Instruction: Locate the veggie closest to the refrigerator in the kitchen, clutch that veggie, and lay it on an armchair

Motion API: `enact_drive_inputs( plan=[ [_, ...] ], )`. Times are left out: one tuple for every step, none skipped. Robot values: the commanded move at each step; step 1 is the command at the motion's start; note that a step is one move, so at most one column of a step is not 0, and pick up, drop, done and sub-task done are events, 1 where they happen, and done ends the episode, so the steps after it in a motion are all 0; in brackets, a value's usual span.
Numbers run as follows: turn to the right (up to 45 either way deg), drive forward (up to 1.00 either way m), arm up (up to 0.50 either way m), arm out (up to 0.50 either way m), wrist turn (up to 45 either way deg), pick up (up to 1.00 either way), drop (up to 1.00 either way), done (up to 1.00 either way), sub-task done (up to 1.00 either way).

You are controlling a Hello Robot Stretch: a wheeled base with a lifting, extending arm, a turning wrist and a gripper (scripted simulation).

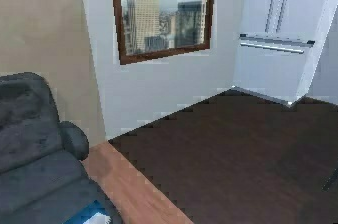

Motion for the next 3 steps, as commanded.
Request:
enact_drive_inputs(
  plan=[
    [24.0, 0.0, 0.0, 0.0, 0.0, 0.0, 0.0, 0.0, 0.0],
    [0.0, 0.45, 0.0, 0.0, 0.0, 0.0, 0.0, 0.0, 0.0],
    [3.0, 0.0, 0.0, 0.0, 0.0, 0.0, 0.0, 0.0, 0.0]
  ],
)
